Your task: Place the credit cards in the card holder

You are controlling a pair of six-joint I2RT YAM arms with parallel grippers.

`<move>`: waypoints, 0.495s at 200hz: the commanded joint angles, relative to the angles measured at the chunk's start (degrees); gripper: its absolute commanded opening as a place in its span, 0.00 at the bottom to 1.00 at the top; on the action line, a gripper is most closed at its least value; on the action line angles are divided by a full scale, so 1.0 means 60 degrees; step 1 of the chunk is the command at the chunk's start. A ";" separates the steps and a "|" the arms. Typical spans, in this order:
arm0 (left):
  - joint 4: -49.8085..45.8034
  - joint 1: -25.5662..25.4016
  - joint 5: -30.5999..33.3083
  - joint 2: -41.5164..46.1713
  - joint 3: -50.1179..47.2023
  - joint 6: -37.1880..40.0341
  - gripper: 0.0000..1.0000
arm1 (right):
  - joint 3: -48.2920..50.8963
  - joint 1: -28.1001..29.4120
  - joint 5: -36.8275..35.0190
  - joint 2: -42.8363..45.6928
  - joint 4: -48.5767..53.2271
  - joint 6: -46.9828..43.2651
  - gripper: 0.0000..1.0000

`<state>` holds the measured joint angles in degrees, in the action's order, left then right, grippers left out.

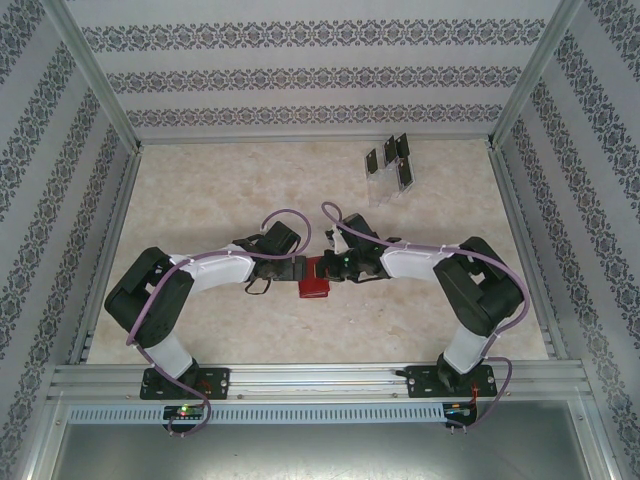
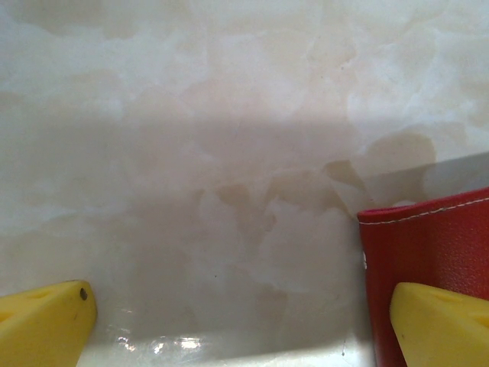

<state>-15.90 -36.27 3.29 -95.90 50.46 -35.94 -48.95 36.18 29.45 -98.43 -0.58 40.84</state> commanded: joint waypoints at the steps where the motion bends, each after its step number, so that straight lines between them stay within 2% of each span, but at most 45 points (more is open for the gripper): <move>1: 0.0272 0.0036 -0.0508 -0.0511 -0.0280 0.0207 1.00 | -0.0103 -0.0070 -0.0060 0.0379 -0.0079 0.0124 0.00; 99: 0.0219 0.0010 -0.0491 -0.0524 -0.0237 0.0198 1.00 | -0.0323 0.0011 0.0061 -0.0333 -0.0255 0.0122 0.00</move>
<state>-15.90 -36.27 3.29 -95.90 50.46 -35.94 -49.30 36.12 29.47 -98.98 -0.75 40.84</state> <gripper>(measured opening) 0.999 0.058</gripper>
